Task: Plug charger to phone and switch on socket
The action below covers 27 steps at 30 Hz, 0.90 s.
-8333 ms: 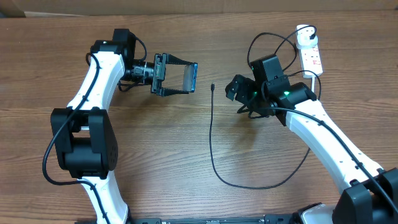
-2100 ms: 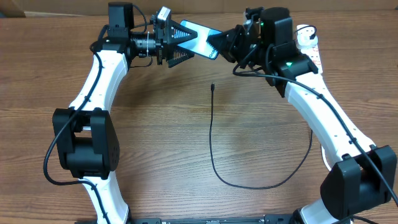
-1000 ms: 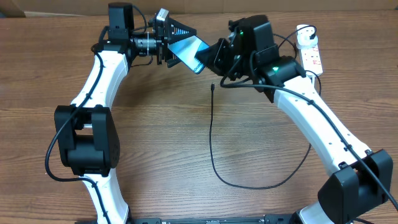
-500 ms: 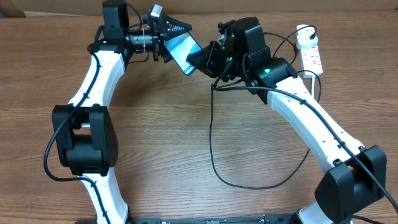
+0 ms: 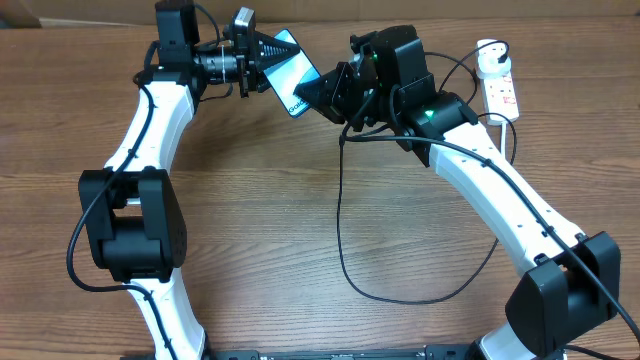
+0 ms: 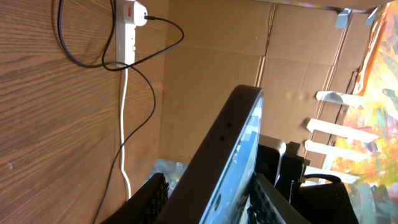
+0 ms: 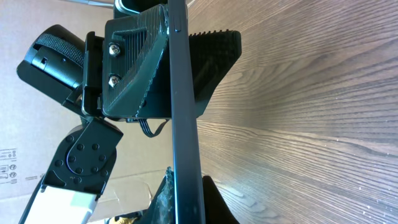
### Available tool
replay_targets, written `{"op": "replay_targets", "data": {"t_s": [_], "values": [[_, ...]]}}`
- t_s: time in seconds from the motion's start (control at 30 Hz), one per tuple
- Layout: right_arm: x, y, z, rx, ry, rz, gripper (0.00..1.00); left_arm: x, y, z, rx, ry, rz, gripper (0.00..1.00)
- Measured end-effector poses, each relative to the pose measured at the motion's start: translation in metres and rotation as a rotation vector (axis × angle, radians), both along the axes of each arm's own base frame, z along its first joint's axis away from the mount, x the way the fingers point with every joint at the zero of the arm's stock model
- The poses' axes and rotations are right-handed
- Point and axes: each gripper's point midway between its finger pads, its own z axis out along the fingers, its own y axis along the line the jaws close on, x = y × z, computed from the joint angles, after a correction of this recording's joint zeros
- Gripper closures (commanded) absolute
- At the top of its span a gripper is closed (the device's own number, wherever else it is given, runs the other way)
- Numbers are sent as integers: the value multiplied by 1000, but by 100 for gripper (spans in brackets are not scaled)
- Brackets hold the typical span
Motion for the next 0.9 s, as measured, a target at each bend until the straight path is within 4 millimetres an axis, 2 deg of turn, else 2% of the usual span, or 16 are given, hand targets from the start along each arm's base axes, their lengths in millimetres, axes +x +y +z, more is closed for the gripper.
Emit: {"op": "replay_targets", "data": {"t_s": [0.03, 0.17, 0.4, 0.9], "values": [[0, 0, 0, 1, 0, 1, 96, 0, 0, 0, -1, 4, 0, 96], [0, 0, 0, 5, 7, -1, 96, -1, 0, 0, -6, 29, 0, 95], [-2, 5, 0, 8, 24, -17, 96, -1, 0, 0, -10, 59, 3, 90], [-6, 21, -1, 17, 67, -87, 96, -2, 5, 3, -28, 78, -6, 94]]}}
